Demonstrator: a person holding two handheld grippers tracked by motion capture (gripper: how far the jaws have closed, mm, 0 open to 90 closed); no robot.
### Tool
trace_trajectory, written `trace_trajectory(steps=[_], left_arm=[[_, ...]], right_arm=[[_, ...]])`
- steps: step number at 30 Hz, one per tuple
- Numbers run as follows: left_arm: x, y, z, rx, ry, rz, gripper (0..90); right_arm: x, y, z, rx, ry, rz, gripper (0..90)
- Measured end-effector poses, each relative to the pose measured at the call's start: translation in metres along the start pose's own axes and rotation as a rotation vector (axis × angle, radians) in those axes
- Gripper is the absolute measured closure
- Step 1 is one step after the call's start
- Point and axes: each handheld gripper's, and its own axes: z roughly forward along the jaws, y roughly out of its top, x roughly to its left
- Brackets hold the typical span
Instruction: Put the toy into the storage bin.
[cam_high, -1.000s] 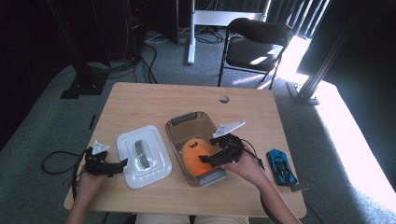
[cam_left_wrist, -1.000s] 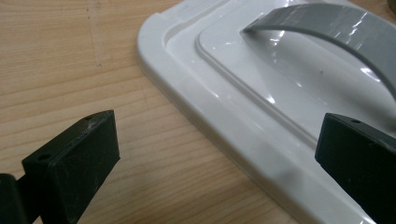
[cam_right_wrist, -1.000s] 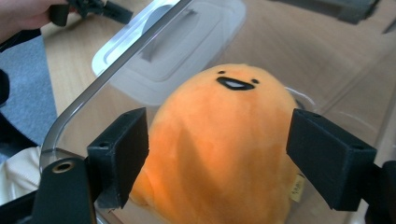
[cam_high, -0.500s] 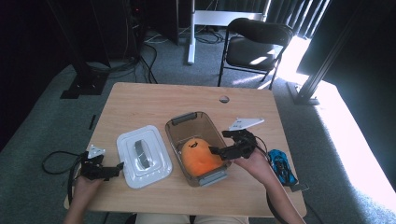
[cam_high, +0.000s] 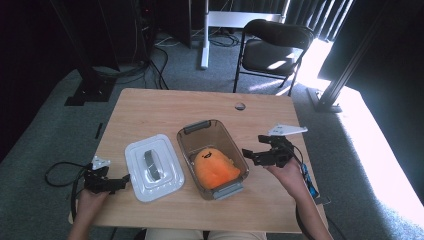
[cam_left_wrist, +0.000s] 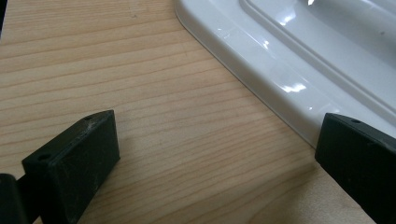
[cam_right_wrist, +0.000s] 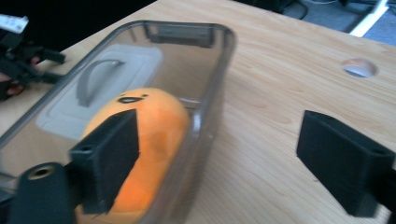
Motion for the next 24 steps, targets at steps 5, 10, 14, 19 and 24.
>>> trace_trajectory(steps=[5, 10, 14, 19, 24], left_arm=[[-0.001, 0.0, 0.0, 0.01, 0.016, 0.016, 0.3], [-0.001, 0.0, 0.0, 0.014, 0.019, 0.015, 0.3], [-0.001, -0.001, 0.0, 0.007, 0.017, 0.015, 0.4], [-0.001, -0.001, 0.0, 0.0, 0.017, 0.013, 0.4], [-0.001, -0.001, 0.0, 0.0, 0.016, 0.014, 0.4]], right_arm=[[-0.019, -0.018, -0.01, -0.082, -0.151, 0.019, 12.1], [-0.033, -0.034, -0.012, -0.061, -0.22, 0.041, 14.1], [-0.039, -0.046, -0.016, -0.062, -0.258, 0.085, 14.1], [-0.047, -0.06, -0.019, -0.029, -0.279, 0.17, 10.6], [-0.052, -0.074, -0.026, -0.046, -0.283, 0.206, 10.6]])
